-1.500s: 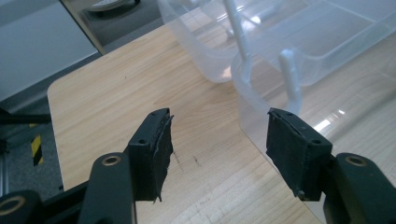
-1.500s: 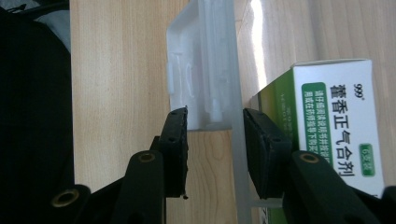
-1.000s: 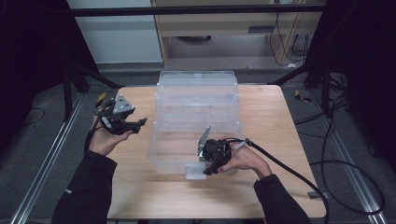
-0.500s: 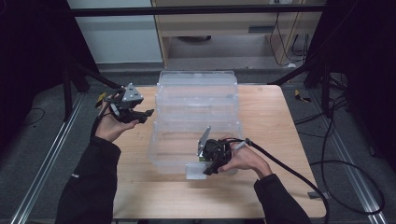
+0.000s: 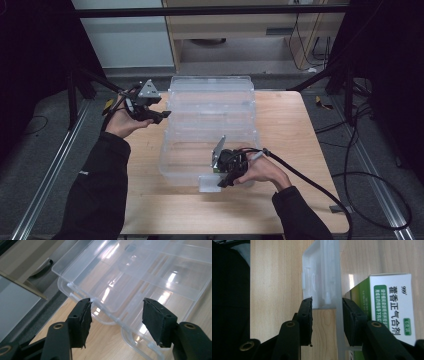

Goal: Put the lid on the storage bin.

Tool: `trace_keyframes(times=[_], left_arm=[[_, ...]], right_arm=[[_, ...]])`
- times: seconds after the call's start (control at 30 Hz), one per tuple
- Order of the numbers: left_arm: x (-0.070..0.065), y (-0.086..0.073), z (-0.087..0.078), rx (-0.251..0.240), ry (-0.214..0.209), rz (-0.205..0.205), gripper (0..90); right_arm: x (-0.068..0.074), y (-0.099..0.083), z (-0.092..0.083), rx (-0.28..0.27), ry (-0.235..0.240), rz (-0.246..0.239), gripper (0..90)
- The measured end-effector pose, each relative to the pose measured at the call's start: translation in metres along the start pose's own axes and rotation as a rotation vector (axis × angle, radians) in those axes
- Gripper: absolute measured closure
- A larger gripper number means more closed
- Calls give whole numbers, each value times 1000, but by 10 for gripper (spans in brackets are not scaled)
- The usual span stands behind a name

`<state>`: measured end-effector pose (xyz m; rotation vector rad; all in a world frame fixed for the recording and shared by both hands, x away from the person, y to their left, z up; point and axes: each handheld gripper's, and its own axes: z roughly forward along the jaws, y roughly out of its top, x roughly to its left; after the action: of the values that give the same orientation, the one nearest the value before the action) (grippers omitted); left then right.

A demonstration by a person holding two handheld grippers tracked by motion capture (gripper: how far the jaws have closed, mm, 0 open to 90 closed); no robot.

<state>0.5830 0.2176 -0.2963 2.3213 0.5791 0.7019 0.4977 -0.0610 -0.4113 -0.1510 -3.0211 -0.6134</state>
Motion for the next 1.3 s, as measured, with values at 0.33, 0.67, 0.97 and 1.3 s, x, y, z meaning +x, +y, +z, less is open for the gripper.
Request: trace_keyframes(times=[0.33,0.67,0.97,1.3], left_arm=[[4,17,13,14,-58,93,402],[5,32,23,22,-105,143,418],[8,42,35,40,-145,180,424],[4,49,49,86,-181,228,453]], right_arm=[[0,0,0,-3,-2,-5,627],[0,0,0,-6,-2,-10,628],[0,0,0,-8,3,-11,628],[0,-1,0,-5,1,-12,629]])
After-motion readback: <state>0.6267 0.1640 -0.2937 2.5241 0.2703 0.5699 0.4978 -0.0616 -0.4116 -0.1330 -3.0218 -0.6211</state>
